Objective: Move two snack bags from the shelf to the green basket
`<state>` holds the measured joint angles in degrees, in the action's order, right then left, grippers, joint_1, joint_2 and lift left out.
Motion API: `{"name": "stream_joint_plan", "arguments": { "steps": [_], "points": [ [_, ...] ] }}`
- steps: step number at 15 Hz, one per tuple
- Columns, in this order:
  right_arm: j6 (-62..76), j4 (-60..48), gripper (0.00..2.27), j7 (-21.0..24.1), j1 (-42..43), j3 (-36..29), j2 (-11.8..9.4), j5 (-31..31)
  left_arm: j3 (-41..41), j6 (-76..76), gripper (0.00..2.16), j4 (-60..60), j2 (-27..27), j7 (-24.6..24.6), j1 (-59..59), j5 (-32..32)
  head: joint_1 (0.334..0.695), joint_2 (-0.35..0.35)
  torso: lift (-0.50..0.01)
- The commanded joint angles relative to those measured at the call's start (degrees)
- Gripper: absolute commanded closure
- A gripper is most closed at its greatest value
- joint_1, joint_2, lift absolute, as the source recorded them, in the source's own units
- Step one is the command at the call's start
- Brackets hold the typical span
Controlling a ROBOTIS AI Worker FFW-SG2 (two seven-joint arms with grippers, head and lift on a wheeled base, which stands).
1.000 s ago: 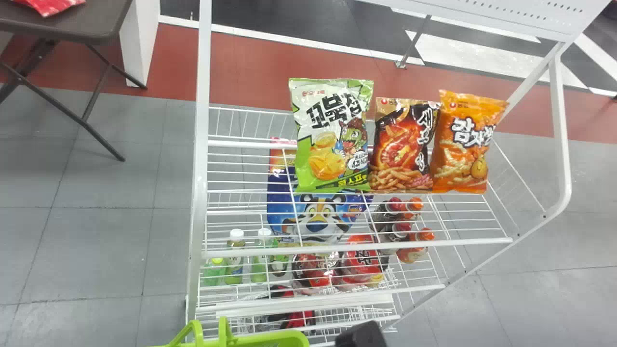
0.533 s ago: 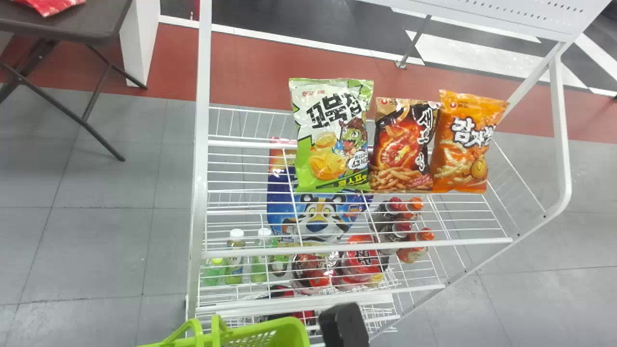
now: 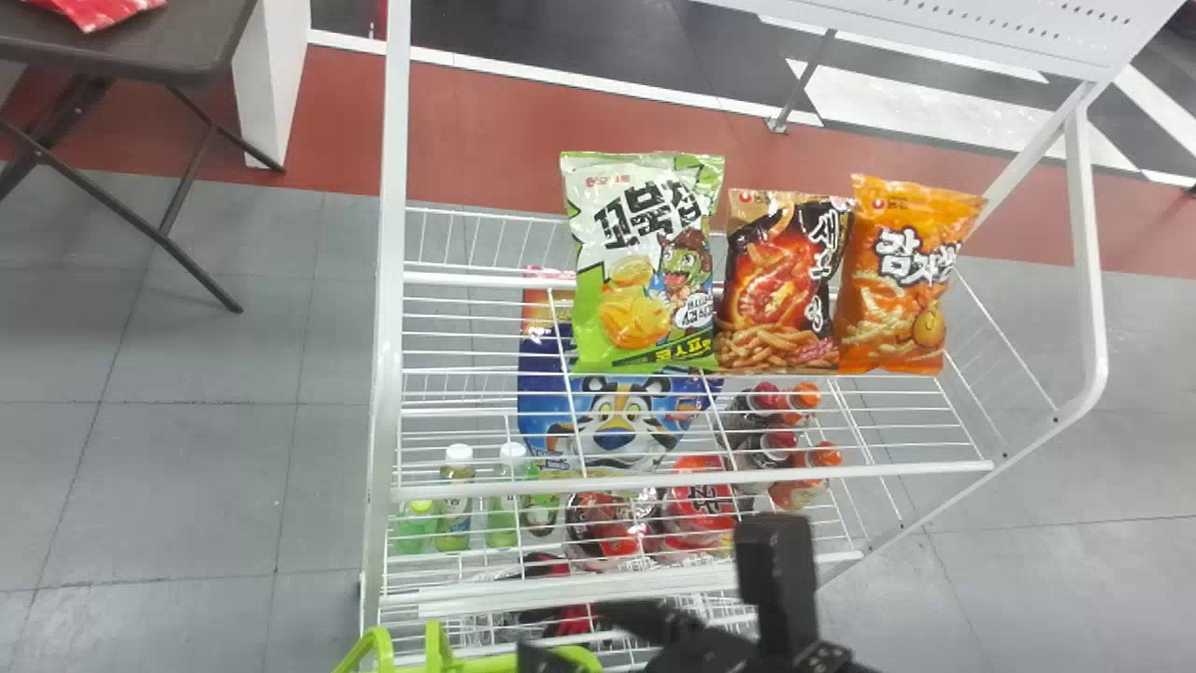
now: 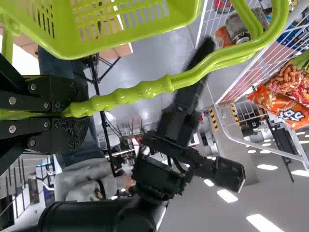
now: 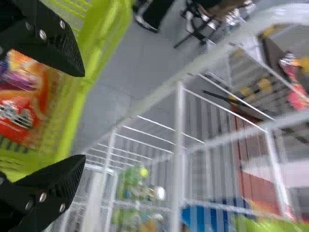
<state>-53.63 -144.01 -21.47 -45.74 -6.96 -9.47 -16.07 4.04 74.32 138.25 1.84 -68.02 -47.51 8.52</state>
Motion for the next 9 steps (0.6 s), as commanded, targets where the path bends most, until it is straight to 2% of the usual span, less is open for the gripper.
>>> {"name": "stream_joint_plan", "arguments": {
  "steps": [1,4,7,9],
  "points": [
    [10.95,0.84,0.09,-0.15,1.27,-5.78,1.12,-1.24,0.18,0.0,2.13,-0.09,0.0,0.09,-0.04,-0.09,0.695,-0.35,-0.015],
    [23.43,6.99,0.09,-2.87,6.37,-14.13,3.05,-5.2,0.8,0.0,2.13,-0.17,0.09,0.26,-0.04,-0.7,0.695,-0.35,-0.015],
    [36.09,15.08,0.09,-4.98,12.43,-21.34,3.23,-6.08,1.15,0.88,2.13,-0.17,0.44,0.26,0.49,-1.05,0.695,-0.35,-0.015],
    [37.49,20.26,0.09,-5.16,17.62,-25.64,2.96,-5.2,1.68,2.46,2.13,-0.44,0.88,0.09,1.63,-1.4,0.695,-0.35,-0.015]
  ]
}}
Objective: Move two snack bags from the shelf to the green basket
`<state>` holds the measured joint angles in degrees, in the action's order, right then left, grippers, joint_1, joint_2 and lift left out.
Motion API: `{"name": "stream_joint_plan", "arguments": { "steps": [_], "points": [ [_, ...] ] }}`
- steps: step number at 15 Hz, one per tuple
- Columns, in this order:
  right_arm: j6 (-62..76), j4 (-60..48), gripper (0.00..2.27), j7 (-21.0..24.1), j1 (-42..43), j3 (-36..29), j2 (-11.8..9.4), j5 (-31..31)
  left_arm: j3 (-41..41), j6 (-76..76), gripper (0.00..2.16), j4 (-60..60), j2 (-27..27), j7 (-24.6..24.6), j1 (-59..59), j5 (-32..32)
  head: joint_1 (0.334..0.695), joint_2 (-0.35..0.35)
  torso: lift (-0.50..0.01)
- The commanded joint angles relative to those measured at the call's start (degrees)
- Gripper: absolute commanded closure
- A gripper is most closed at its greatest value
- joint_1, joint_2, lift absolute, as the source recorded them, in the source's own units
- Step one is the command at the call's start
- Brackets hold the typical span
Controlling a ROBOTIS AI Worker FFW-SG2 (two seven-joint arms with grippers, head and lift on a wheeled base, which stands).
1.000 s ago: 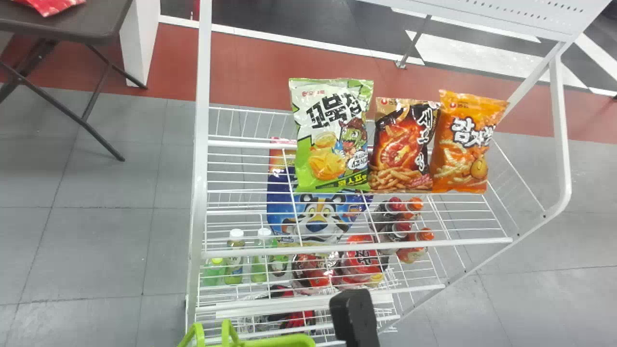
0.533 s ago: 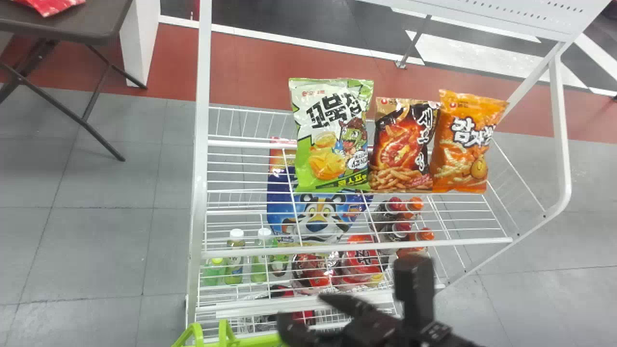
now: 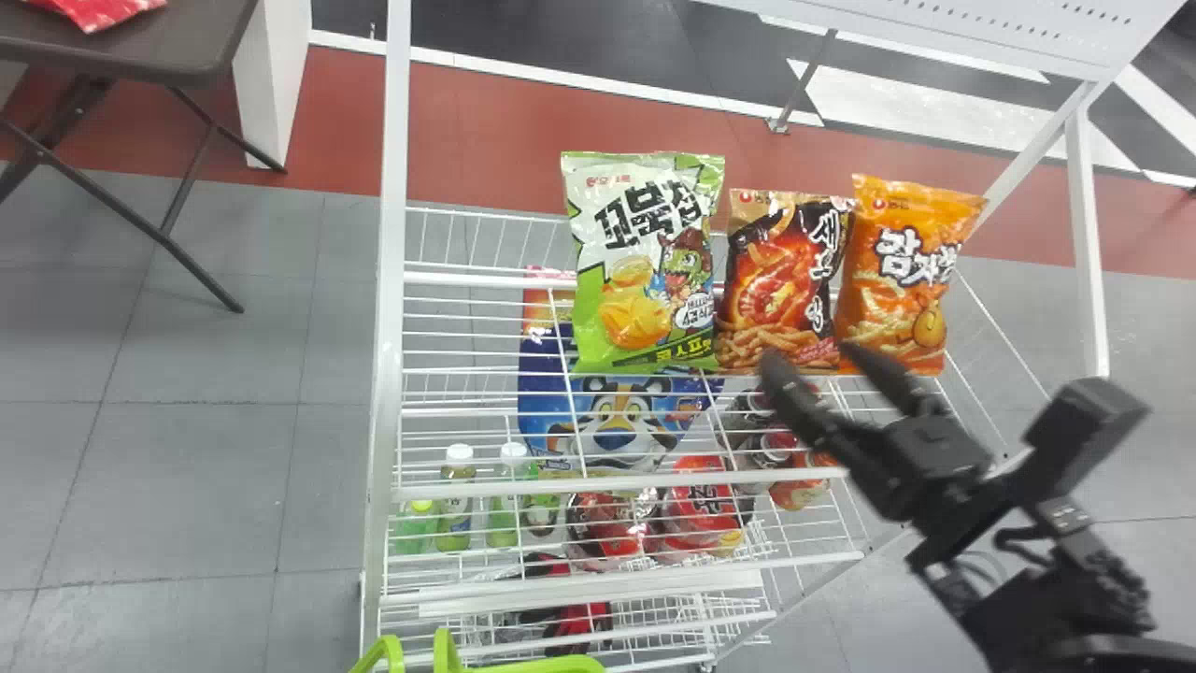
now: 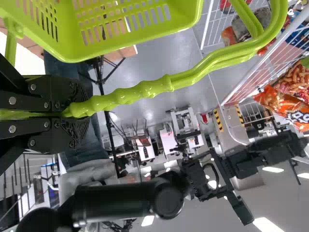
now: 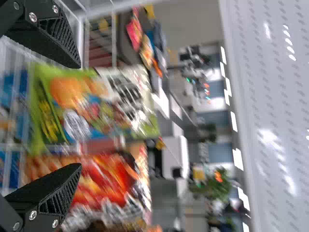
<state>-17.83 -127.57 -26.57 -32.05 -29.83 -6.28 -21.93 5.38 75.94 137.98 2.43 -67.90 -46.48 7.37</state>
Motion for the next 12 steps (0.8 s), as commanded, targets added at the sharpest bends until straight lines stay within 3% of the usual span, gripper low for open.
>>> {"name": "stream_joint_plan", "arguments": {
  "steps": [1,6,12],
  "points": [
    [1.52,6.99,0.09,-0.32,7.71,-4.09,-0.4,2.5,0.51,0.84,2.13,-0.26,0.21,0.05,0.6,-0.52,0.695,-0.35,-0.015],
    [1.35,20.08,0.09,0.12,19.31,-4.35,-3.48,9.18,0.68,2.07,2.13,0.8,0.65,-0.04,0.16,-0.96,0.695,-0.35,-0.015],
    [0.47,33.0,0.08,0.73,25.99,-6.46,-6.99,11.12,0.33,2.07,2.13,0.71,0.74,-0.04,-0.37,-0.96,0.695,-0.35,-0.015]
  ]
}}
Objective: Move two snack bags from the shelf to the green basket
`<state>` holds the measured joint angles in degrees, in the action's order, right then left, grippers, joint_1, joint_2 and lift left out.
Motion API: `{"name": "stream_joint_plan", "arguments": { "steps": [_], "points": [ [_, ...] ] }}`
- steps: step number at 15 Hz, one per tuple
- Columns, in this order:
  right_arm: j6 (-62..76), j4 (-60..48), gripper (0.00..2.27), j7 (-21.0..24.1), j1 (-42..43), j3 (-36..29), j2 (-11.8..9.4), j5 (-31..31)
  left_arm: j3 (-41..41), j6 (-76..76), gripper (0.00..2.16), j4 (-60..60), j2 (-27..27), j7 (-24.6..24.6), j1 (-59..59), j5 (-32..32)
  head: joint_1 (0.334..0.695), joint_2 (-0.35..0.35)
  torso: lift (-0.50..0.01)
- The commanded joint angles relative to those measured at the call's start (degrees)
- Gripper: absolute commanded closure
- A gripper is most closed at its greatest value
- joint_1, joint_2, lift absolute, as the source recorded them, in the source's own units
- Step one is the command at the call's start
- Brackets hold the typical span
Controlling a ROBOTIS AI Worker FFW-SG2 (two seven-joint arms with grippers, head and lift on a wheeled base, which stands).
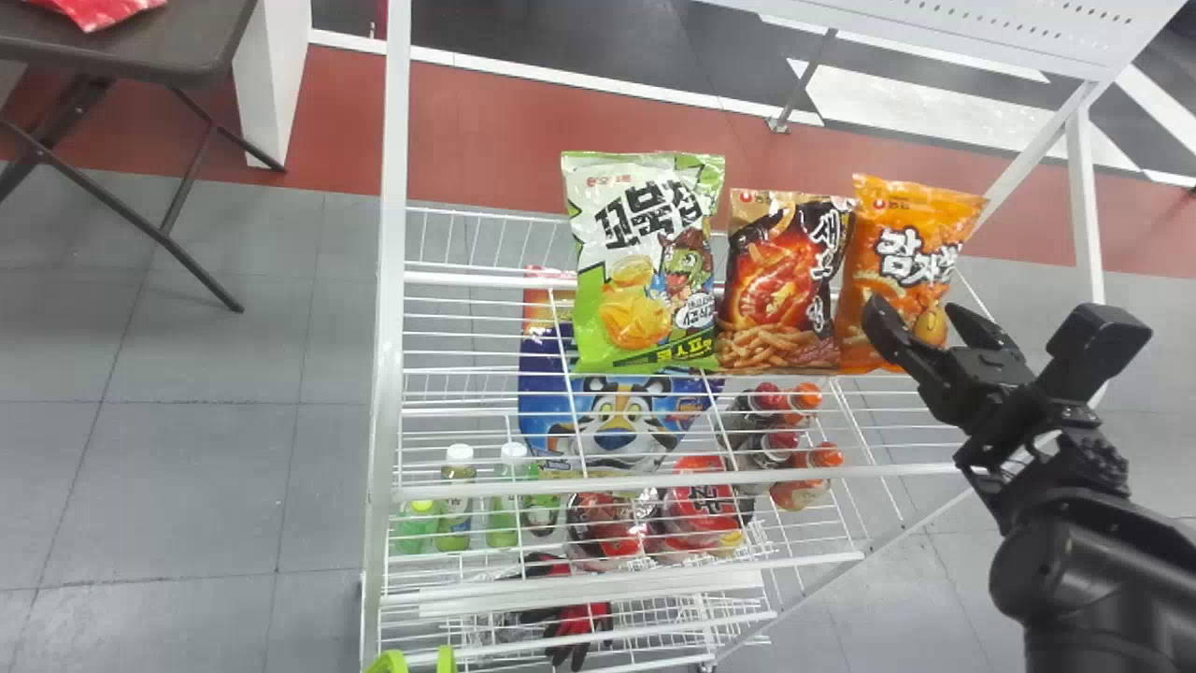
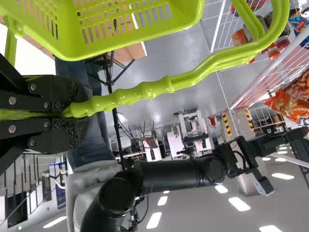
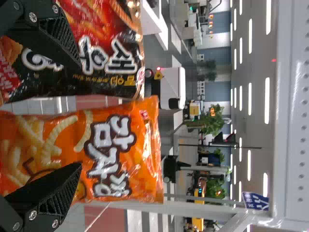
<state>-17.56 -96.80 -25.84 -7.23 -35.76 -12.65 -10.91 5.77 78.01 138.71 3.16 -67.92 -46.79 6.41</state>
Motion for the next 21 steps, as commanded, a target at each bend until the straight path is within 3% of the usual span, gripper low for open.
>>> {"name": "stream_joint_plan", "arguments": {
  "steps": [1,6,13,14,15,17,18,21],
  "points": [
    [0.54,3.9,0.09,0.0,2.22,-0.71,-0.8,0.54,-0.06,0.0,2.13,-0.01,0.0,-0.02,-0.06,-0.17,0.695,-0.35,-0.015],
    [4.41,11.11,0.09,1.05,8.02,0.17,-2.38,4.14,0.2,-0.18,2.13,-1.51,-0.09,0.15,0.56,-0.35,0.695,-0.35,-0.015],
    [9.69,24.65,0.1,2.81,16.99,2.01,-3.0,9.24,-0.5,-1.23,2.13,-3.09,-0.09,-0.38,0.91,-0.26,0.695,-0.35,-0.015],
    [9.69,27.11,0.22,2.9,18.04,1.92,-3.43,9.42,-0.59,-1.58,2.13,-3.44,-0.09,-0.46,1.08,-0.26,0.695,-0.35,-0.015],
    [9.86,28.43,0.55,2.9,18.74,1.92,-3.52,9.94,-0.59,-1.58,2.13,-3.71,-0.09,-0.46,1.26,-0.26,0.695,-0.35,-0.015],
    [8.98,28.51,2.16,5.71,18.83,2.1,-3.17,10.03,-0.59,-1.58,2.13,-4.06,0.0,-0.55,1.61,-0.26,0.695,-0.35,-0.015],
    [8.98,28.34,2.25,6.06,18.83,2.01,-3.0,10.03,-0.59,-1.58,2.13,-4.06,0.0,-0.55,1.61,-0.35,0.695,-0.35,-0.015],
    [9.86,25.26,2.25,9.32,17.6,2.36,-1.68,9.94,-0.85,-1.58,2.13,-4.06,0.0,-0.55,1.61,-0.26,0.695,-0.35,-0.015]
  ]
}}
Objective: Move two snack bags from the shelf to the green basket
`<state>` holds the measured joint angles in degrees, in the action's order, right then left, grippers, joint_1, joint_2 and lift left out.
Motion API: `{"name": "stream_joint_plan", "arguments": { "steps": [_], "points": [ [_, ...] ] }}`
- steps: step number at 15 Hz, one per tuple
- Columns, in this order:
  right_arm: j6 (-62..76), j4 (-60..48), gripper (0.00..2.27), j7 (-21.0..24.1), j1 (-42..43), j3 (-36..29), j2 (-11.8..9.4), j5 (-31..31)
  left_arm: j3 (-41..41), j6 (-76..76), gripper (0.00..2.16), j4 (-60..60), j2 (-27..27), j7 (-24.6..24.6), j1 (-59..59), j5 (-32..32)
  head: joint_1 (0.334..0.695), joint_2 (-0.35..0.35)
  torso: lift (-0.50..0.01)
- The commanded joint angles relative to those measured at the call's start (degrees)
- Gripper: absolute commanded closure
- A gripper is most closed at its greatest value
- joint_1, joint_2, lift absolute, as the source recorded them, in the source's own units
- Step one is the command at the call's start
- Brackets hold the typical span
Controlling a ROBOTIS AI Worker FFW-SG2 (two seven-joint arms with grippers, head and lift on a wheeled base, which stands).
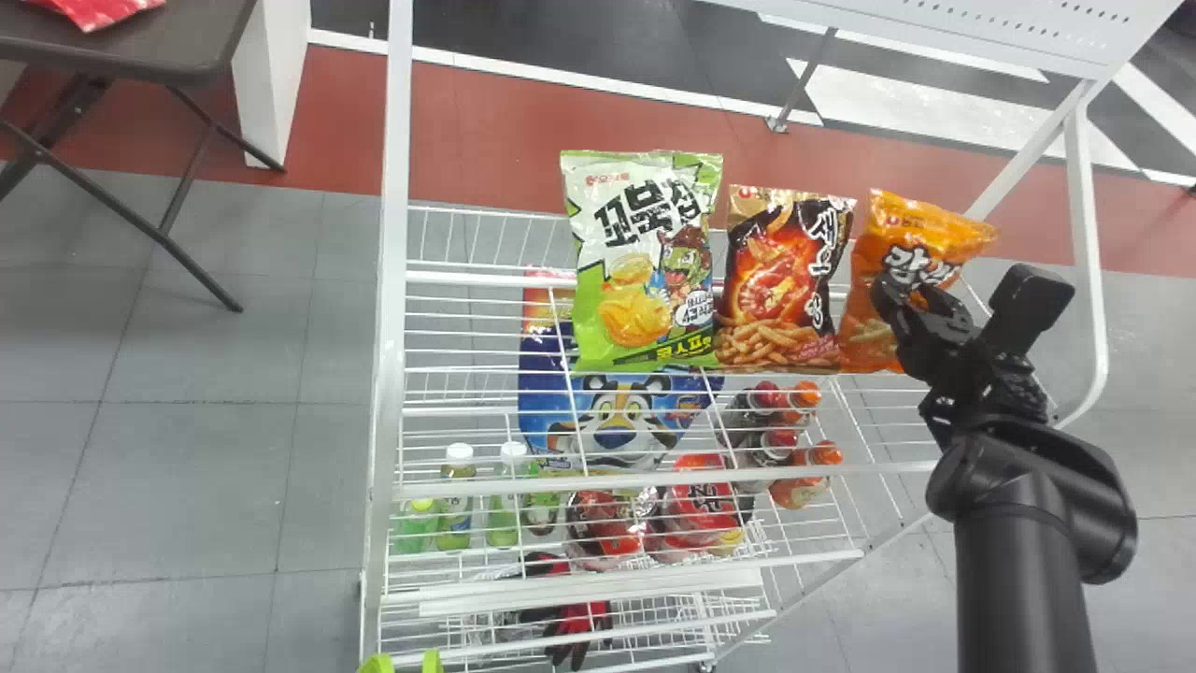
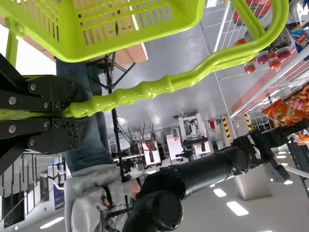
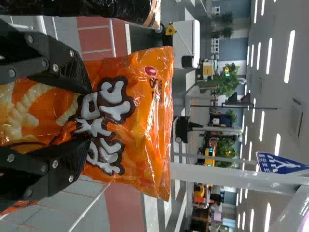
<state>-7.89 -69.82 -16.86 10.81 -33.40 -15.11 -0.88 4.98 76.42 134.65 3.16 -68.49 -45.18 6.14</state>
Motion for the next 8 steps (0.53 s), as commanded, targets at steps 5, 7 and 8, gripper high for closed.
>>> {"name": "stream_joint_plan", "arguments": {
  "steps": [5,7,8],
  "points": [
    [-3.5,-13.24,2.25,2.27,-5.97,1.68,2.81,-2.11,-0.06,0.0,2.13,0.09,0.0,0.11,0.35,0.1,0.695,-0.35,-0.015],
    [-9.3,-20.27,2.25,2.88,-8.78,2.12,3.95,-2.81,-0.68,0.0,2.13,0.09,-0.09,0.03,0.53,0.62,0.695,-0.35,-0.015],
    [-12.46,-25.63,2.25,4.82,-10.89,2.82,4.74,-2.72,-0.94,0.0,2.13,0.18,0.0,-0.06,0.61,0.98,0.695,-0.35,-0.015]
  ]
}}
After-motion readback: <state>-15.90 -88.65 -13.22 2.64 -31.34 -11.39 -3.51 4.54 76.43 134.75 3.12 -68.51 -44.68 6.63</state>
